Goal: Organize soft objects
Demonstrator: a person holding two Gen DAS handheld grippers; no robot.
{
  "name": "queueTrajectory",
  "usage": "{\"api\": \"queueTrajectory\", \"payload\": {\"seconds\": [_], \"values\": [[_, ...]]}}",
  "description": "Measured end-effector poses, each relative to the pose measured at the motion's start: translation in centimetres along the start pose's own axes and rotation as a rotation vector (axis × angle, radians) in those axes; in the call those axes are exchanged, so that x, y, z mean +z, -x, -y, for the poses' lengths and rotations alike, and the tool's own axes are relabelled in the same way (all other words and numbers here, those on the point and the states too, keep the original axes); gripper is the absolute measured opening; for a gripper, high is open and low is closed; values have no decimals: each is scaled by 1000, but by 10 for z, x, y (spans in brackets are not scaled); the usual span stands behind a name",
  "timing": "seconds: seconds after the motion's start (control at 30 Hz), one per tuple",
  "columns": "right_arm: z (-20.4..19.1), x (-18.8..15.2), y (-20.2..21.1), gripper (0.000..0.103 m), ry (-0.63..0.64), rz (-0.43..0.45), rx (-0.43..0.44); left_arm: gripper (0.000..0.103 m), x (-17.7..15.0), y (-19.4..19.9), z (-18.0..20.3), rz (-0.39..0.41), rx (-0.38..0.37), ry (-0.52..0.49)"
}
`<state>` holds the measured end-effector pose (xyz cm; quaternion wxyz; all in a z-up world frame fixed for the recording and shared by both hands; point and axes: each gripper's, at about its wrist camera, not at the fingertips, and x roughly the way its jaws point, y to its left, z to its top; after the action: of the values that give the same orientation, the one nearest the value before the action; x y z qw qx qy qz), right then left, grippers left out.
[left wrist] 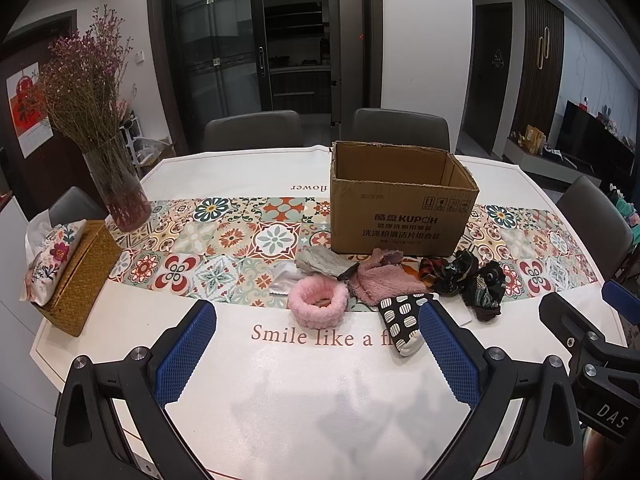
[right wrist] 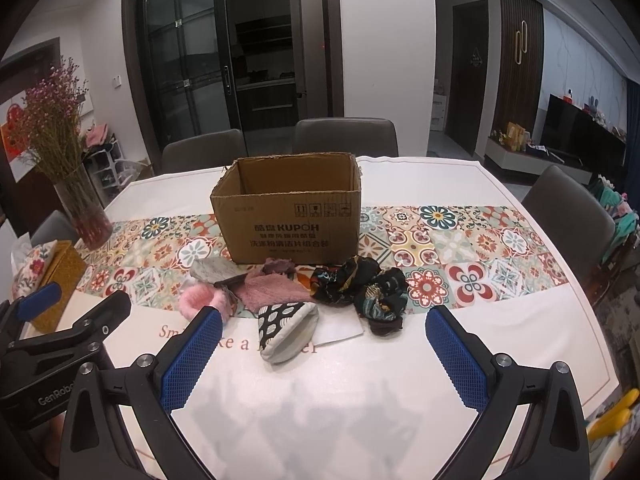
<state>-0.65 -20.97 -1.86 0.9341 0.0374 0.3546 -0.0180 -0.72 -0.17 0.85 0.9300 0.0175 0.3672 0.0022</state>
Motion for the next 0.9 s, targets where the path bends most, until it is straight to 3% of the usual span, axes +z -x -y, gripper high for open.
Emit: {"api": "queueTrajectory", "payload": {"seconds": [0.9], "values": [[-2,2,-1,103,2,-2,0,103,2,-4,3,-4,-6,-2]]}}
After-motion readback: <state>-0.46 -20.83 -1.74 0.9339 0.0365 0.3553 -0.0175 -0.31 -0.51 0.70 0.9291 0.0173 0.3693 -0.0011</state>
